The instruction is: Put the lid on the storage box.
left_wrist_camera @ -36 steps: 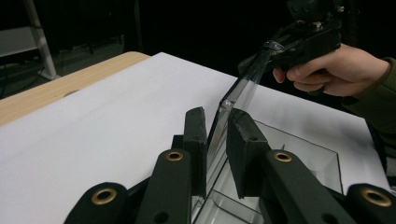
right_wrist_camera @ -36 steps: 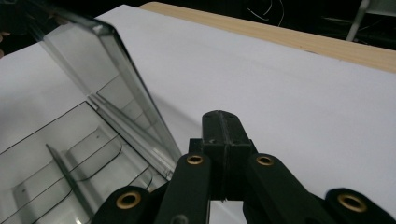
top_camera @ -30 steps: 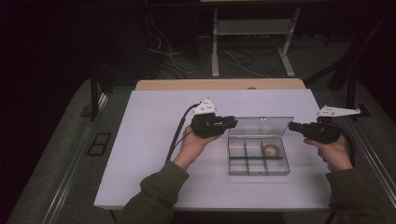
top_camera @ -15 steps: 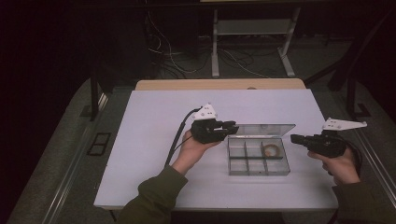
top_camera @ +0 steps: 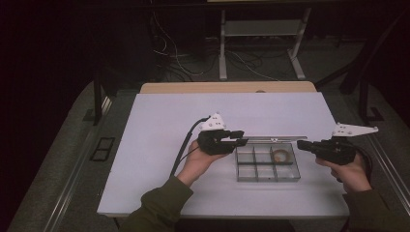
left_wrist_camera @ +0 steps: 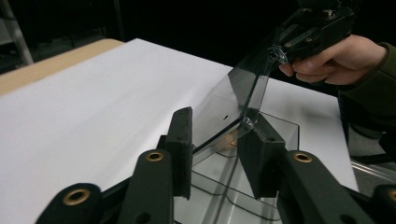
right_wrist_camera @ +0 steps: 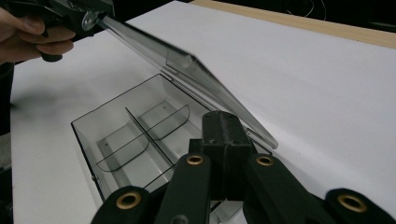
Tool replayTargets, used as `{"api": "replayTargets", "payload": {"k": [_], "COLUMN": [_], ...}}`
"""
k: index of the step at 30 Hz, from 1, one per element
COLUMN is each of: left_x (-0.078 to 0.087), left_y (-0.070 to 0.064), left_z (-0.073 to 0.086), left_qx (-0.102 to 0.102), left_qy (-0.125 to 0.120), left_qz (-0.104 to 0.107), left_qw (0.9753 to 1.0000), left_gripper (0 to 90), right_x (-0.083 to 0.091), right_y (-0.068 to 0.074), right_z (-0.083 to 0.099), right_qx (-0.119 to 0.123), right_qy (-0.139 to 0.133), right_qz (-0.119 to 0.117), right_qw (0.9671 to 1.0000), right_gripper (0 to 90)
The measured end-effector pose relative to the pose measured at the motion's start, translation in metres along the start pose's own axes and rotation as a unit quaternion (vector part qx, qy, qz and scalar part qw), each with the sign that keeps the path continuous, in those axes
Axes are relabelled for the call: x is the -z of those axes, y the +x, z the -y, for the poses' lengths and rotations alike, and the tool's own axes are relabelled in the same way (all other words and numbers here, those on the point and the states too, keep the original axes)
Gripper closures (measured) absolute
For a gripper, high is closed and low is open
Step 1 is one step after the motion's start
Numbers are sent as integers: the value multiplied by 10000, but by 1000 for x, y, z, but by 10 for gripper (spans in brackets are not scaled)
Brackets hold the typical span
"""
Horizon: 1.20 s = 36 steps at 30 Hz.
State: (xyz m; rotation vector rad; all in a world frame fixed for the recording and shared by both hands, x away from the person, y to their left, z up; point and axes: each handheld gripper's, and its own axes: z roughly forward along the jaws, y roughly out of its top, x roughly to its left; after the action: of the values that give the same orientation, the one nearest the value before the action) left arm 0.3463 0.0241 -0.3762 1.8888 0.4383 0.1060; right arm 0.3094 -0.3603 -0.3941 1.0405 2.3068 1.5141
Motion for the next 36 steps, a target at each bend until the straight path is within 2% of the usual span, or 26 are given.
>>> {"api": "replayTargets", "payload": {"k": [8, 13, 18, 25, 29, 36], "left_x": [9, 18, 22, 13, 9, 5], "left_y": [-1, 0, 0, -6, -8, -8], "left_z": [11, 23, 34, 37, 40, 43], "left_qx": [126, 199, 300, 276, 260, 260], "left_qy": [55, 134, 168, 313, 369, 433], "left_qz": [-106, -176, -144, 164, 267, 340], "left_qw": [9998, 9996, 9993, 9990, 9986, 9981], "left_gripper": [537, 541, 653, 843, 891, 892], "right_x": [0, 1, 2, 3, 3, 3], "right_y": [0, 1, 3, 7, 9, 12], "right_z": [0, 0, 2, 7, 13, 20], "right_qx": [0, 17, 38, 62, 73, 76], "right_qy": [-18, -12, 4, 70, 142, 247], "right_qz": [-68, -103, -106, -119, -133, -140], "right_qw": [10000, 9999, 9999, 9999, 9998, 9996], "right_gripper": [891, 891, 891, 891, 891, 891]}}
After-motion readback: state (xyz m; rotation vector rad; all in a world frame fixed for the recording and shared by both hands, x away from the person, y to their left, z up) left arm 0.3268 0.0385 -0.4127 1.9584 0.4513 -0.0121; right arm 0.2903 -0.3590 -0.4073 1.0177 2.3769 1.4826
